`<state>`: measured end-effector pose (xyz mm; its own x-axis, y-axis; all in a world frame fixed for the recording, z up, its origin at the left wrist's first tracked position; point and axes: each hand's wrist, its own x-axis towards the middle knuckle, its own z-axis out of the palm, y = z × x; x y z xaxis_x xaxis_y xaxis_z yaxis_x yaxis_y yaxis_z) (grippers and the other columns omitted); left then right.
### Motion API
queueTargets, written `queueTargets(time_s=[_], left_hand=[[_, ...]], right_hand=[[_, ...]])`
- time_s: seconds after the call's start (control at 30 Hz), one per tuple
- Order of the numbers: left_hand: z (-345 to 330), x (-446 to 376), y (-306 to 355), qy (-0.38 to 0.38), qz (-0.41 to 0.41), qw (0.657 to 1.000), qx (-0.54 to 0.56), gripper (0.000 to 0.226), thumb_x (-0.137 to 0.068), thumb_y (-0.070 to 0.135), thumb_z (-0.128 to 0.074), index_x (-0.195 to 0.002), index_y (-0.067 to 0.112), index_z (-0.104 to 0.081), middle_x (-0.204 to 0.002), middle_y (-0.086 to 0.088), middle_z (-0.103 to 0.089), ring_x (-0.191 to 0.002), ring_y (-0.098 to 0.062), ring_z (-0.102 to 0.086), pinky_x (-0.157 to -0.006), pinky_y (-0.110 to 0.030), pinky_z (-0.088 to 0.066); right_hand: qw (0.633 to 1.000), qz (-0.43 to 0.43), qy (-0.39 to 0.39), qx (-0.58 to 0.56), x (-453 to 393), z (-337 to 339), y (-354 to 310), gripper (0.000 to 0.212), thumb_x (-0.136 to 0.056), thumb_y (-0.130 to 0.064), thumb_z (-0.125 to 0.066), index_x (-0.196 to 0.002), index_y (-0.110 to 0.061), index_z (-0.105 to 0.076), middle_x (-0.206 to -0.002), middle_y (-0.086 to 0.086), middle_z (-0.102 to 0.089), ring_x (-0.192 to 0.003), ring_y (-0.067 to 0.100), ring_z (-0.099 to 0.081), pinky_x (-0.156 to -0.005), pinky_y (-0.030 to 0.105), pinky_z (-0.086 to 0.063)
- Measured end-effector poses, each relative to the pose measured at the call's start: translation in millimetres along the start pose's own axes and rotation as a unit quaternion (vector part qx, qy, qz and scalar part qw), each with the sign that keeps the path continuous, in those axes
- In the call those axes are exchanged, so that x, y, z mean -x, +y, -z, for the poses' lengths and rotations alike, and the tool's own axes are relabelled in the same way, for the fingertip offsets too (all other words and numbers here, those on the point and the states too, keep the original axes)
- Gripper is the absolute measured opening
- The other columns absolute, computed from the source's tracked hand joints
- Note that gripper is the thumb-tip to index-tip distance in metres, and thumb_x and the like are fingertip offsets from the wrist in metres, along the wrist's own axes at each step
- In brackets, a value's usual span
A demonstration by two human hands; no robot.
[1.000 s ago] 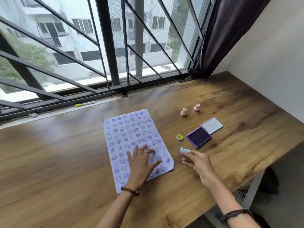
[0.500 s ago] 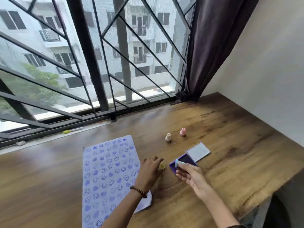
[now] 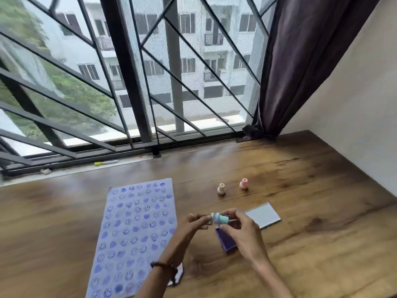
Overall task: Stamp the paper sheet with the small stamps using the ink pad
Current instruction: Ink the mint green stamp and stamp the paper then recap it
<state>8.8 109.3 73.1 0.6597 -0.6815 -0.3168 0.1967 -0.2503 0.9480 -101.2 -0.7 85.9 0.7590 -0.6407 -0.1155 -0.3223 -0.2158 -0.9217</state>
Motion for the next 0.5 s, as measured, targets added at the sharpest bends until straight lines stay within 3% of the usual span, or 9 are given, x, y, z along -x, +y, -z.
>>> queueTargets(time_s=[0.13,0.23,0.37,0.43,0.5], left_hand=[[2,1,-5,0.02,0.043,0.998,0.041,0.013,-0.074,0.034,-0.063,-0.071,0.026,-0.071,-0.059,0.017,-0.067,-0.069,-0.003,-0.059,-0.071,-0.029,-0.032],[6,-6,-7,0.011,0.052,0.997,0.055,0.015,-0.066,0.038,-0.062,-0.071,0.029,-0.073,-0.058,0.018,-0.067,-0.062,0.007,-0.06,-0.073,-0.031,-0.032],[9,-16,-4,-0.005,0.052,0.997,0.056,0.006,-0.068,0.036,-0.07,-0.072,0.034,-0.074,-0.057,0.018,-0.067,-0.061,0.008,-0.059,-0.074,-0.031,-0.032],[10,-20,-2,-0.008,0.056,0.997,0.055,0.011,-0.063,0.037,-0.074,-0.073,0.034,-0.074,-0.058,0.017,-0.068,-0.062,0.008,-0.06,-0.074,-0.029,-0.033],[12,-24,0,-0.015,0.058,0.997,0.052,0.007,-0.07,0.031,-0.07,-0.074,0.034,-0.074,-0.059,0.017,-0.069,-0.062,0.009,-0.06,-0.071,-0.026,-0.034]], right_hand=[[0.998,0.041,0.007,0.042,-3,-5,-7,0.023,-0.074,-0.008,-0.072,-0.089,-0.023,-0.064,-0.078,-0.018,-0.063,-0.076,-0.008,-0.062,-0.066,0.006,-0.045],[0.995,0.057,0.02,0.081,-7,-6,-5,0.023,-0.074,-0.011,-0.073,-0.089,-0.026,-0.064,-0.074,-0.019,-0.061,-0.077,0.001,-0.063,-0.071,0.018,-0.05],[0.995,0.078,0.019,0.06,-14,-7,0,0.028,-0.073,-0.009,-0.073,-0.084,-0.033,-0.062,-0.075,-0.016,-0.068,-0.073,-0.006,-0.062,-0.059,0.004,-0.043],[0.994,0.083,0.017,0.066,-18,-6,0,0.028,-0.074,-0.012,-0.074,-0.085,-0.035,-0.061,-0.078,-0.013,-0.069,-0.07,-0.003,-0.063,-0.058,0.006,-0.045],[0.993,0.085,0.013,0.078,-22,-5,1,0.026,-0.074,-0.016,-0.074,-0.089,-0.034,-0.061,-0.082,-0.012,-0.07,-0.068,0.001,-0.065,-0.061,0.013,-0.05]])
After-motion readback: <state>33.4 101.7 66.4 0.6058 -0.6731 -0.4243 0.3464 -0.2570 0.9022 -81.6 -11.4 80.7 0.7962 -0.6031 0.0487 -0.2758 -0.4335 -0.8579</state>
